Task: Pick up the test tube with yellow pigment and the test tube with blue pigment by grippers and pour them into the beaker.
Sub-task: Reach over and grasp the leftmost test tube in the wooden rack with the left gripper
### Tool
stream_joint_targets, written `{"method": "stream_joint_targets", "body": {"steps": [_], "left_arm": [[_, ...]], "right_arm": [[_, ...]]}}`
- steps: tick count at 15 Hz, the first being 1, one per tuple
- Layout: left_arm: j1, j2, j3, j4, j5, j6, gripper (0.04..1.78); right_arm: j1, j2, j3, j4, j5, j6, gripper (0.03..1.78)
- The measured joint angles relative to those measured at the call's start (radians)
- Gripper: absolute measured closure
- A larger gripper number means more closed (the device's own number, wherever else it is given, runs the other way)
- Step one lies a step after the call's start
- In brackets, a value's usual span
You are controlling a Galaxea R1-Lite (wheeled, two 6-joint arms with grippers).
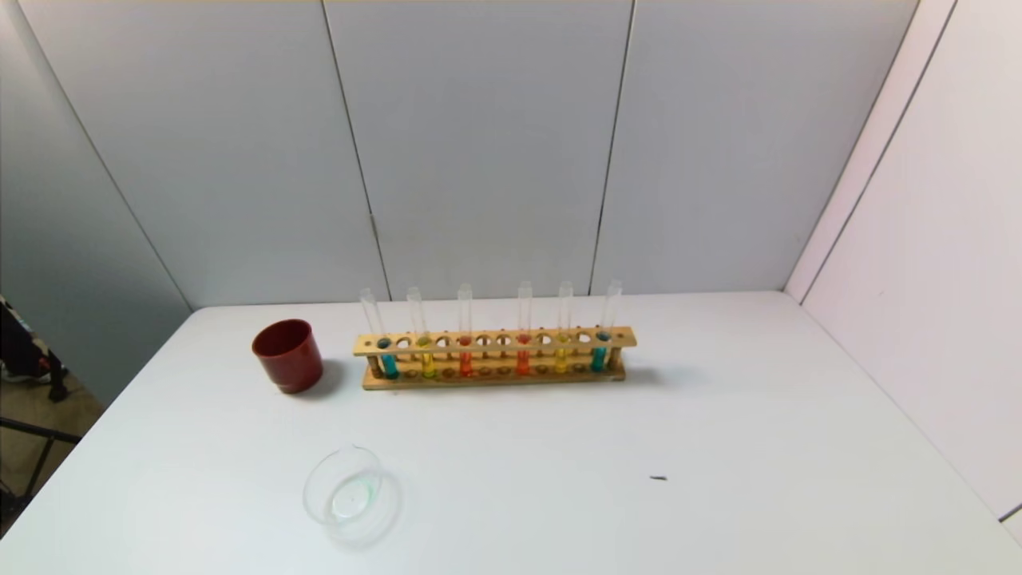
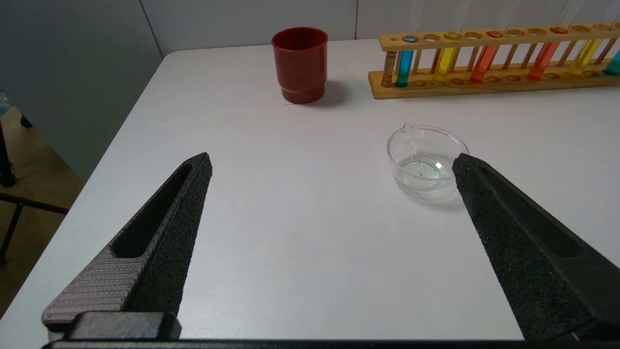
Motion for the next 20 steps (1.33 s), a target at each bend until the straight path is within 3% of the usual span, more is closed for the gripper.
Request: {"method": "stream_joint_targets", "body": {"steps": [13, 20], "left_arm": [[0.0, 0.001, -0.004, 0.009, 0.001, 0.013, 0.07], [0.0, 0.211, -0.194, 0.057, -0.111, 0.054, 0.07]], "right_arm": [[0.0, 0.0, 0.0, 0.0, 0.0, 0.0, 0.11], [0.0, 0.0, 0.0, 0.0, 0.0, 0.0, 0.11]]}}
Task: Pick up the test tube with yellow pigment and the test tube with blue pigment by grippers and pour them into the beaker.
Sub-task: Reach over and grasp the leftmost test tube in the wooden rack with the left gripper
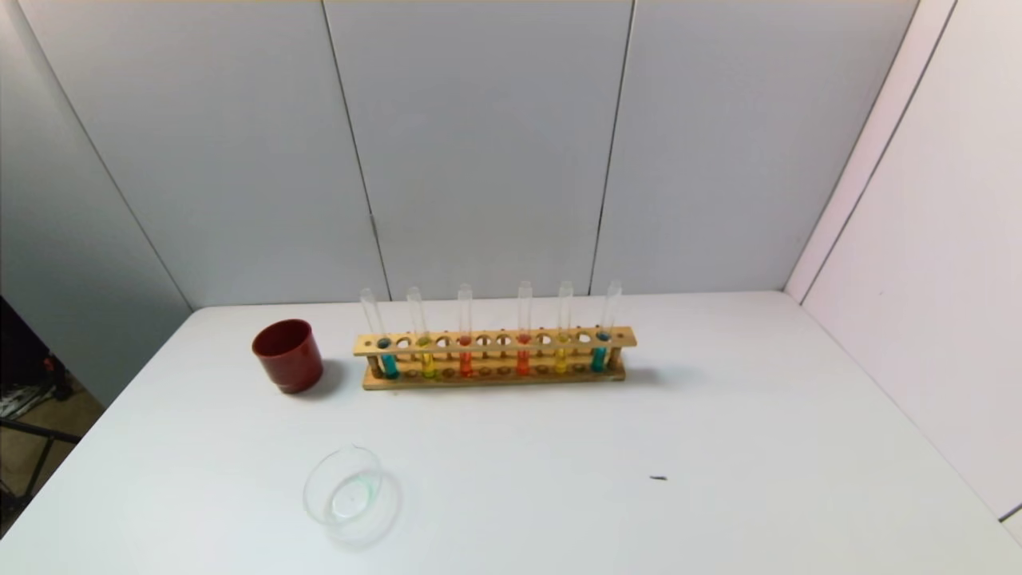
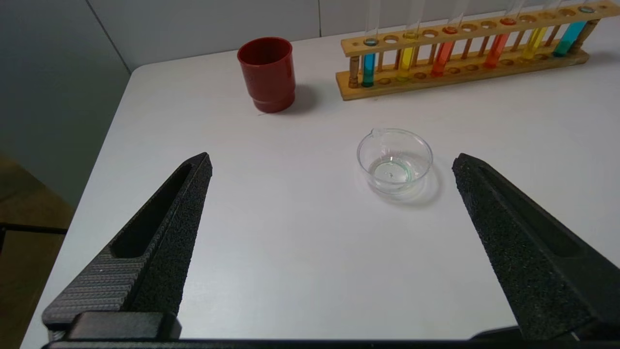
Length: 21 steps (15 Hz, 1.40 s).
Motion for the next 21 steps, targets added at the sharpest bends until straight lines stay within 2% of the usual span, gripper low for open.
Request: {"method": "stream_joint_targets", "body": {"steps": [4, 9, 13, 17, 21], "left_arm": [[0.0, 0.23, -0.132, -0.078, -0.069, -0.002, 0.07], [-0.03, 0.541, -0.193, -0.285, -0.089, -0.025, 0.07], [-0.111, 0.763, -0.231, -0.425, -0.072, -0.073, 0.07], [-0.192, 0.961, -0.285, -0.541, 0.004, -0.125, 0.07], [-0.216, 1.151, -0.32, -0.709, 0.029, -0.141, 0.07]], "right_arm": [[0.0, 0.0, 0.0, 0.0, 0.0, 0.0, 0.11], [0.0, 0.0, 0.0, 0.0, 0.0, 0.0, 0.11], [0.0, 0.0, 0.0, 0.0, 0.0, 0.0, 0.11], [0.0, 0.0, 0.0, 0.0, 0.0, 0.0, 0.11], [0.0, 0.0, 0.0, 0.0, 0.0, 0.0, 0.11]]}}
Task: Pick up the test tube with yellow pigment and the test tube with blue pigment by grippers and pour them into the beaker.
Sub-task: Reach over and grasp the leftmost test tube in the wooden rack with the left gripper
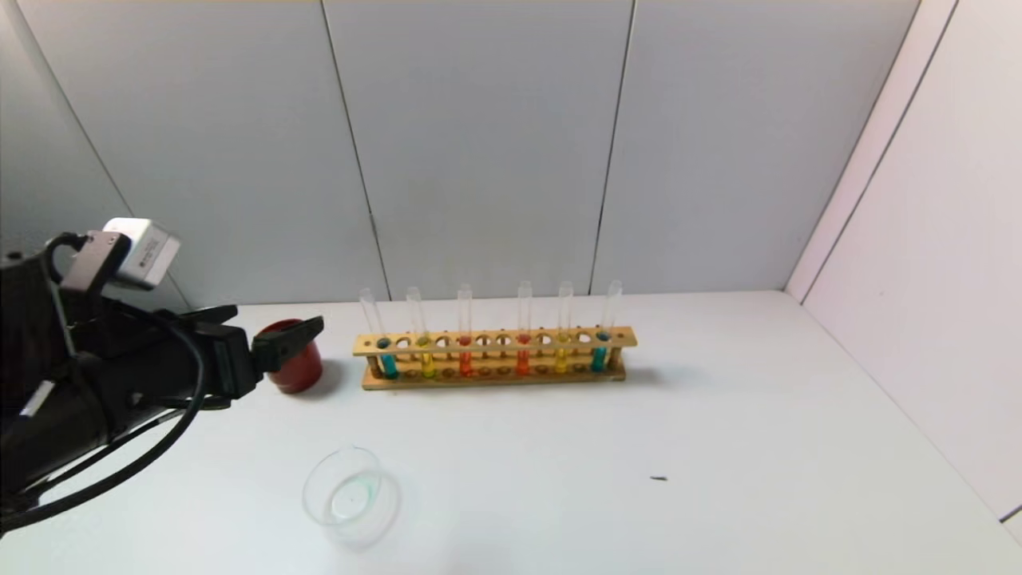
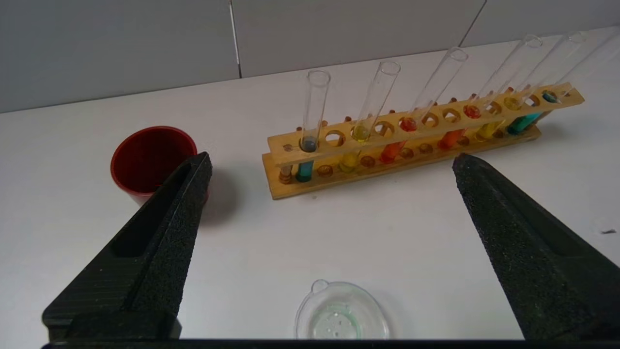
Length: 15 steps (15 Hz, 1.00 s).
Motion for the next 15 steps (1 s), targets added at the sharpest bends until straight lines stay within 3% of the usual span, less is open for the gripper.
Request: {"method": "stream_joint_targets", "body": {"steps": [11, 15], "left_arm": [[-0.013, 0.419, -0.066, -0.39, 0.097, -0.034, 0.07], [-0.025, 0.522, -0.113, -0.417, 0.11, -0.038, 0.07]], "right_arm": [[0.0, 0.0, 0.0, 0.0, 0.0, 0.0, 0.11], [0.0, 0.0, 0.0, 0.0, 0.0, 0.0, 0.11]]}}
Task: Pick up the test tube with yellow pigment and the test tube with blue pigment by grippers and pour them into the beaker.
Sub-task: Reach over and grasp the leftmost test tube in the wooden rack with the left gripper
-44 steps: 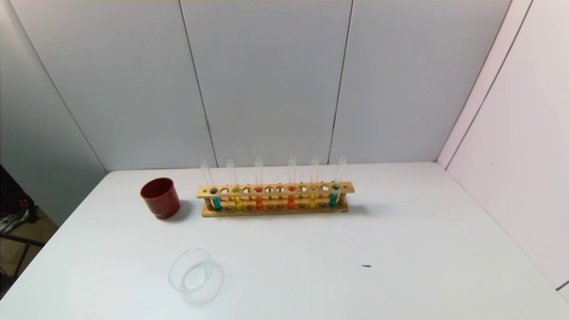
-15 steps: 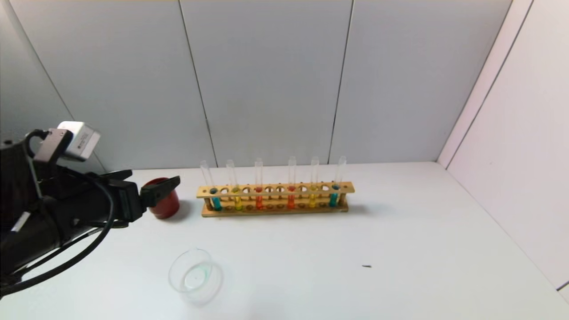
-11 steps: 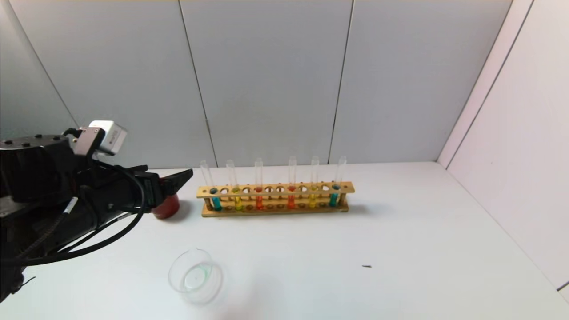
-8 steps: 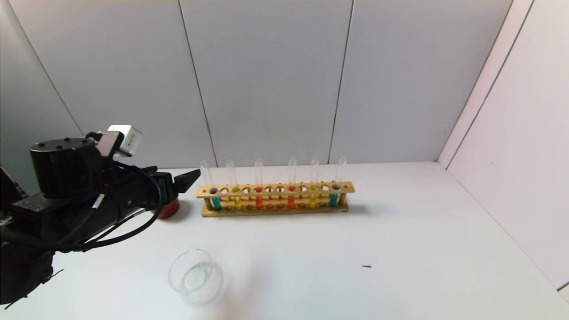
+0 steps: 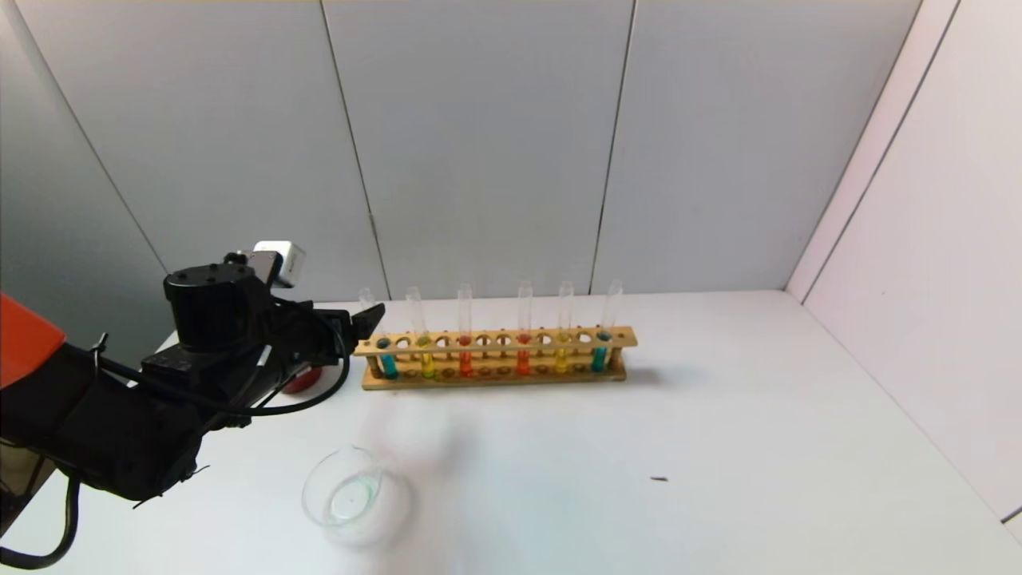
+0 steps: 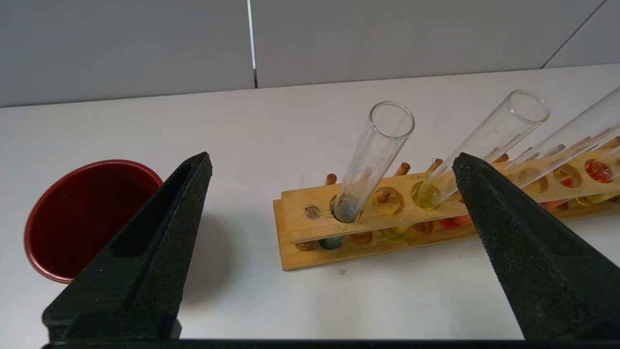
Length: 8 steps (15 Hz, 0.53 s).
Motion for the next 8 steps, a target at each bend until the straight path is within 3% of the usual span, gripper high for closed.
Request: {"method": "stream_joint_targets", "body": {"steps": [8], "left_arm": [[-0.037, 0.136, -0.063, -0.083, 0.063, 0.004, 0.07]], "right_arm": [[0.0, 0.0, 0.0, 0.0, 0.0, 0.0, 0.11]]}}
